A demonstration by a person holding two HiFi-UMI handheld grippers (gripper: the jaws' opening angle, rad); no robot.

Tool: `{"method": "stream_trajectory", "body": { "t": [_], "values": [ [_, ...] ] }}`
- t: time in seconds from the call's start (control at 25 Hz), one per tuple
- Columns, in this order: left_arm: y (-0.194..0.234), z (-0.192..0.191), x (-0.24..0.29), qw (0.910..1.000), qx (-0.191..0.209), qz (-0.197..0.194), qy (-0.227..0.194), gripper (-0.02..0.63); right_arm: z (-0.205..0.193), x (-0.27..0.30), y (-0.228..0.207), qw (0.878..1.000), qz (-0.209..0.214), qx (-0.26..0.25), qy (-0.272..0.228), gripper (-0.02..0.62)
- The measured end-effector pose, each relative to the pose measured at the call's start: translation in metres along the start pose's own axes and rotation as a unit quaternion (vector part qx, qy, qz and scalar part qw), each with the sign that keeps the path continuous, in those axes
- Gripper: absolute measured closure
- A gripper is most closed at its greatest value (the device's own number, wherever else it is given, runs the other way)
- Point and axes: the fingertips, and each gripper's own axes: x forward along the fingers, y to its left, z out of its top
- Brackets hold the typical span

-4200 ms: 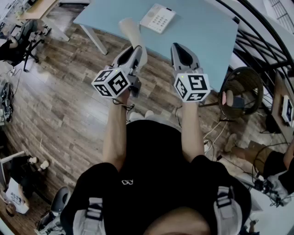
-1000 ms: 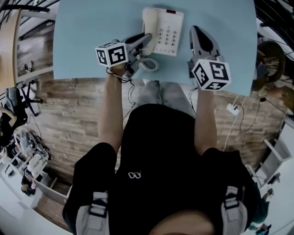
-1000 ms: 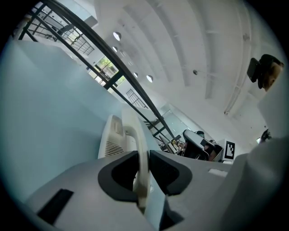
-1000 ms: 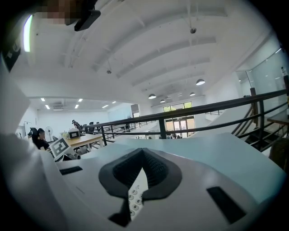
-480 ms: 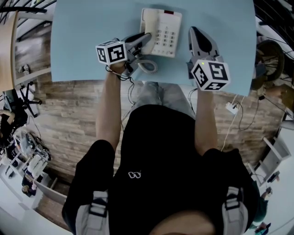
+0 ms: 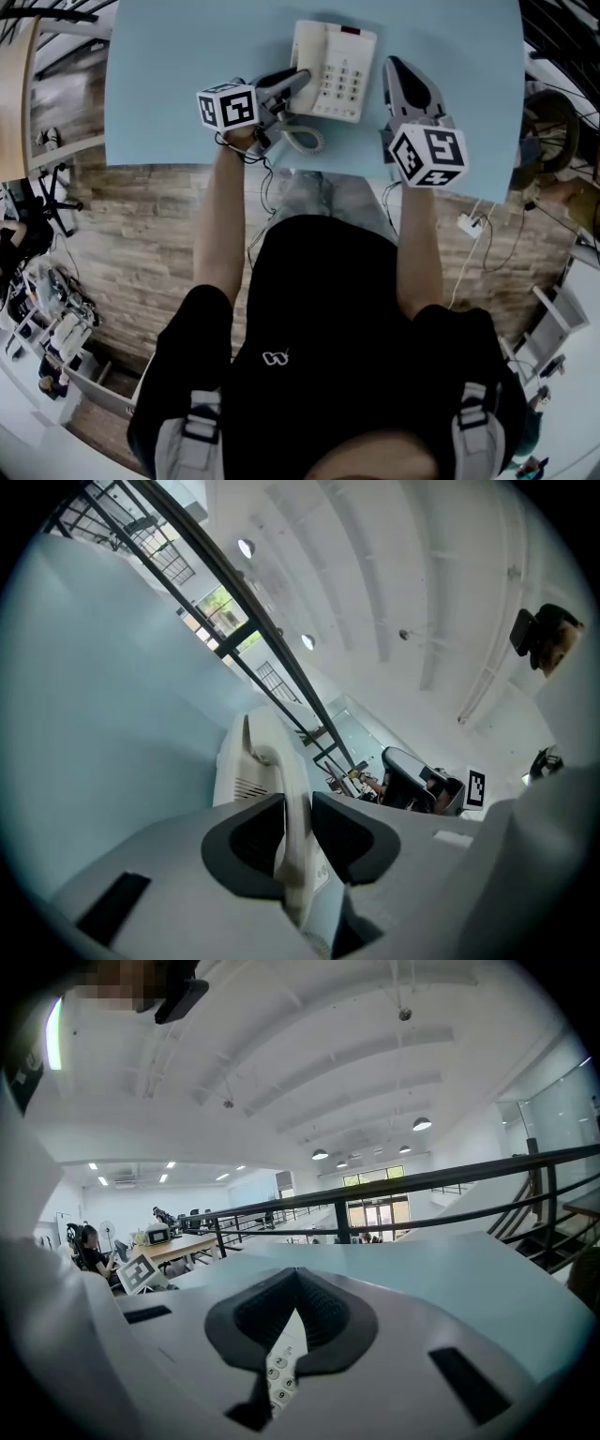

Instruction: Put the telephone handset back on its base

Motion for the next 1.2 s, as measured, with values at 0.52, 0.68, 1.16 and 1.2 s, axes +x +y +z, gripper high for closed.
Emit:
{"method": "stream_trajectory", "body": {
  "t": [0.52, 0.68, 1.16, 1.2],
  "values": [
    [0.005, 0.006, -0.009, 0.9874, 0.116, 0.105, 0.021, 0.491, 0.002, 0.007, 0.013, 1.000, 0.012, -0.002, 0.002, 0.600],
    [0.009, 0.018, -0.021, 0.9764, 0.131, 0.171, -0.015, 0.521, 0.003, 0.010, 0.013, 1.000, 0.014, -0.004, 0.002, 0.600],
    [0.009, 0.040, -0.019, 0.9274, 0.215, 0.306, -0.011, 0.601, 0.010, 0.016, 0.018, 1.000, 0.021, -0.007, 0.001, 0.600],
    [0.012, 0.037, -0.018, 0.9253, 0.215, 0.312, -0.007, 0.601, 0.011, 0.017, 0.018, 1.000, 0.021, -0.008, 0.000, 0.600]
  ]
}}
